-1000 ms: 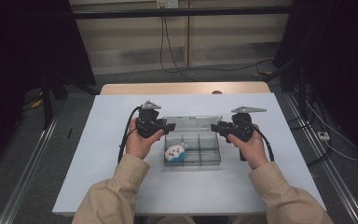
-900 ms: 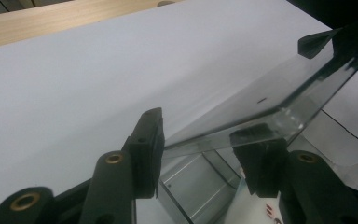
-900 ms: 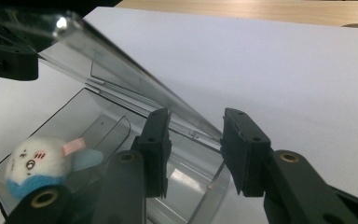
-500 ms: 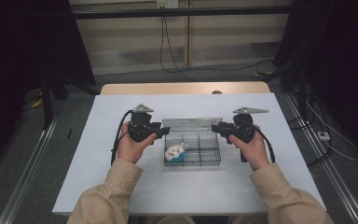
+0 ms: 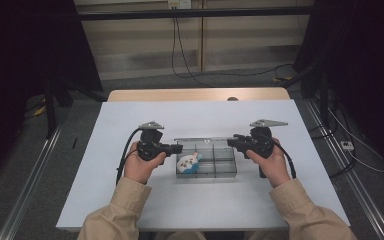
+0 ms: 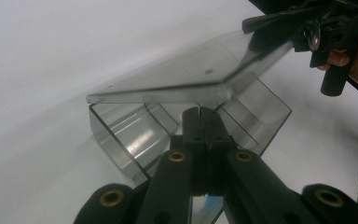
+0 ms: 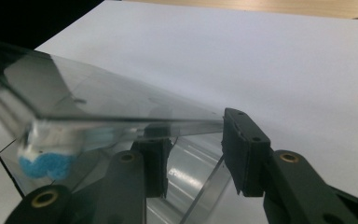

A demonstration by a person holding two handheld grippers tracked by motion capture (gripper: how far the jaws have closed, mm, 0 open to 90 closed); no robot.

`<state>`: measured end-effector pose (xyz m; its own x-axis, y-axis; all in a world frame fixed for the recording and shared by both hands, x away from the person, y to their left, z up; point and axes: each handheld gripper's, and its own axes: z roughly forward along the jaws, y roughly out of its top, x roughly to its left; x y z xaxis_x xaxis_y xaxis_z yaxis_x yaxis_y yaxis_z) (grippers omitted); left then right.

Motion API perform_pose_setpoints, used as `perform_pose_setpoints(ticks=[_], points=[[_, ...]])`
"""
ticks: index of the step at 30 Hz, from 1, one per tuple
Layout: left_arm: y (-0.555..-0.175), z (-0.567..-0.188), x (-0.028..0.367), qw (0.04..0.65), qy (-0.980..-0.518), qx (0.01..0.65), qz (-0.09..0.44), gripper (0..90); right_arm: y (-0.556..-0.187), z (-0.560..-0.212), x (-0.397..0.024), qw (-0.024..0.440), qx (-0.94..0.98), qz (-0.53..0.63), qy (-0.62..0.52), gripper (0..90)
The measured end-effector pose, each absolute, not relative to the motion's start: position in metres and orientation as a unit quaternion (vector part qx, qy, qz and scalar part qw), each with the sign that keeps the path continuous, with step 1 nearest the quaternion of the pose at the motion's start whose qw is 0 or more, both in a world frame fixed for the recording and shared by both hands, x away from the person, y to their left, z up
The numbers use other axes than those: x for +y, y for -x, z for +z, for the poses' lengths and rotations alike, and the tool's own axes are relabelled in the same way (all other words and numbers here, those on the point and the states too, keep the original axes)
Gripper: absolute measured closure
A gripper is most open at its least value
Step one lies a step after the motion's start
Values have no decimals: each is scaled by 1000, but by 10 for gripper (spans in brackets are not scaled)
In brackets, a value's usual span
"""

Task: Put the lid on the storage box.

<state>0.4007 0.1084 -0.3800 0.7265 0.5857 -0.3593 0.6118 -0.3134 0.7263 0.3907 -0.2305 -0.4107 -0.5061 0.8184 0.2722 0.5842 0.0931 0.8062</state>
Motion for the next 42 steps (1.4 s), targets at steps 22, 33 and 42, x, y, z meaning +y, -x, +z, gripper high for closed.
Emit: perform_pose_setpoints(ticks=[22,33,42], points=[[-377,-397,108,449,-822,349,-9,900,-344,-423,-250,97,742,488,-449,900],[-362,-403,110,455,-826,334,-12,900,-335,-422,-242,97,756,493,-420,900],[-355,-408,115,458,-825,332,2,900,-323,-425,-246,102,756,495,-417,898]])
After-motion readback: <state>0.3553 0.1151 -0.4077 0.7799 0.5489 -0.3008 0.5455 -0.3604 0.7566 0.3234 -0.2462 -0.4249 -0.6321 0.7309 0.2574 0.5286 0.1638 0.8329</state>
